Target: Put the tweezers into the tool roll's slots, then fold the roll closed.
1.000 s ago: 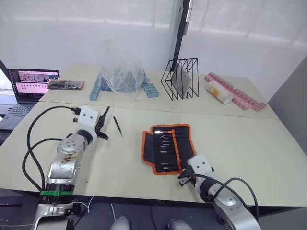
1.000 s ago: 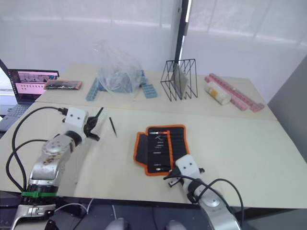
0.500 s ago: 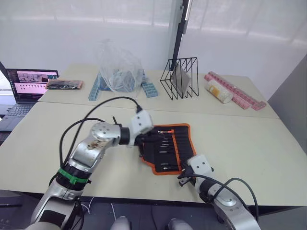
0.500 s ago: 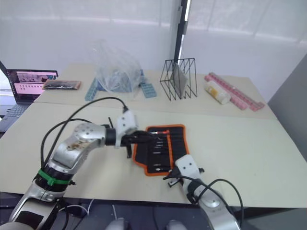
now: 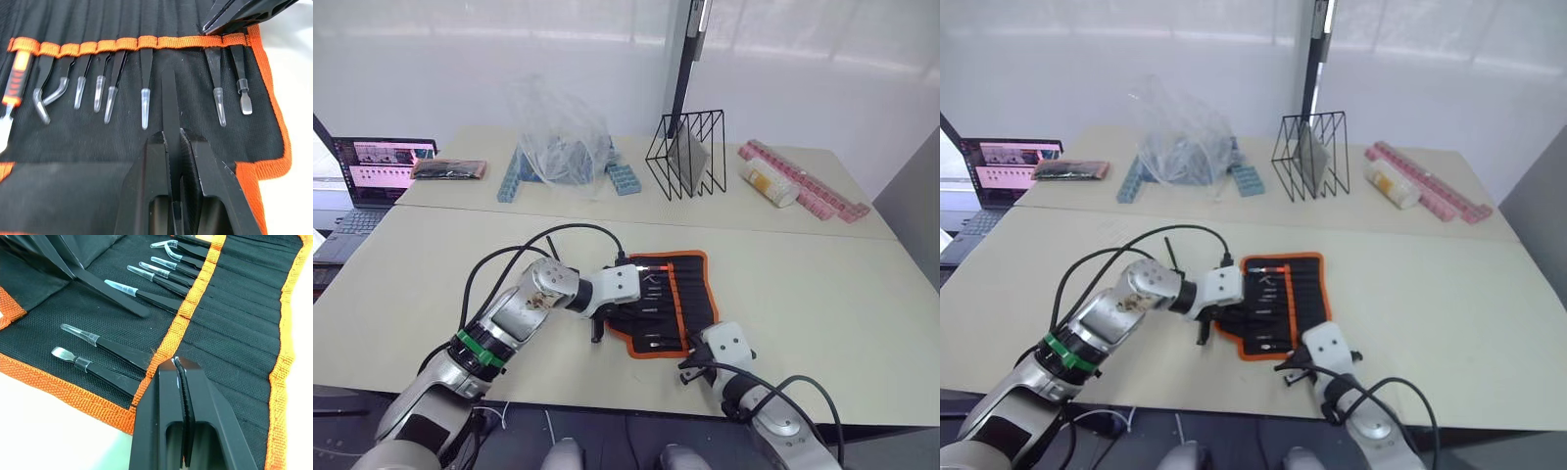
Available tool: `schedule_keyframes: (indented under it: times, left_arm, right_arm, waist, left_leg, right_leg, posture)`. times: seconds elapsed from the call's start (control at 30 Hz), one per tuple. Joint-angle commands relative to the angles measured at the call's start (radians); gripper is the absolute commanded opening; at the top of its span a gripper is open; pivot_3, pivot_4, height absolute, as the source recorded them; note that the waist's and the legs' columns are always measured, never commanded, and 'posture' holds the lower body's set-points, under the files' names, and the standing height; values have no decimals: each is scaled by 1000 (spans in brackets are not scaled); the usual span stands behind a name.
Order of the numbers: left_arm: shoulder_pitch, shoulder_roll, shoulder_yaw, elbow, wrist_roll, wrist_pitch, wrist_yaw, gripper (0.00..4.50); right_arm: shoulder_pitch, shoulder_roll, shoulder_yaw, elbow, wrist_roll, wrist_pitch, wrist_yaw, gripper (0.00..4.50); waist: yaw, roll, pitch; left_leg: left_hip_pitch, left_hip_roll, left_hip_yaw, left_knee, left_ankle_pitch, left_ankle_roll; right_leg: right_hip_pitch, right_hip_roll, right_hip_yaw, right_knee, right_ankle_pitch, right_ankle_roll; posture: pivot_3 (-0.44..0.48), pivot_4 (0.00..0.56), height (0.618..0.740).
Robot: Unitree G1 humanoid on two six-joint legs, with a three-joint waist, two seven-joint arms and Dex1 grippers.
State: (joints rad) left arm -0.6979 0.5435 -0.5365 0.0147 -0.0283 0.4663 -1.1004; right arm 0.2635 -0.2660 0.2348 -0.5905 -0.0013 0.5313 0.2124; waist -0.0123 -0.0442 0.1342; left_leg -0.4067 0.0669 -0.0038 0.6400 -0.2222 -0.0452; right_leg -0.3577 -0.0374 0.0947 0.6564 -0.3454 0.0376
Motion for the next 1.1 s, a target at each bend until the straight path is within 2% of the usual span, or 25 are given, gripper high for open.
schedule_keyframes:
  times: [0.03,0.27,0.77,0.9,1.1]
  left_arm:
    - [-30,-16,-22,2,47,-7,-1,17]
    - [-58,-70,-40,27,98,31,4,17]
    - [-87,-203,-69,120,149,-3,-1,17]
    - [-86,-203,-69,109,149,-14,-27,17]
    - [-82,-150,-65,86,159,-42,-69,17]
  right_arm:
    - [64,-6,50,92,-12,88,5,0]
    - [61,7,56,100,-15,84,-3,0]
    - [63,17,53,103,-19,85,-3,0]
    - [61,16,51,103,-20,86,-1,0]
    - [58,14,48,106,-20,84,2,0]
  waist:
    - [0,0,0]
    - [3,0,0]
    - [20,-3,-3]
    - [23,-3,-4]
    - [19,-3,-4]
  left_leg:
    - [0,0,0,0,0,0]
    - [1,0,0,1,0,0]
    - [2,-1,-1,3,0,0]
    - [2,-1,-1,4,0,0]
    - [2,-1,-1,4,0,0]
  right_leg:
    - [0,0,0,0,0,0]
    - [2,0,0,0,0,0]
    - [5,0,0,1,0,1]
    - [5,0,0,1,0,1]
    - [5,0,0,1,0,1]
  posture:
    - [0,150,708]
    - [0,150,708]
    - [0,150,708]
    - [0,150,708]
    - [0,150,708]
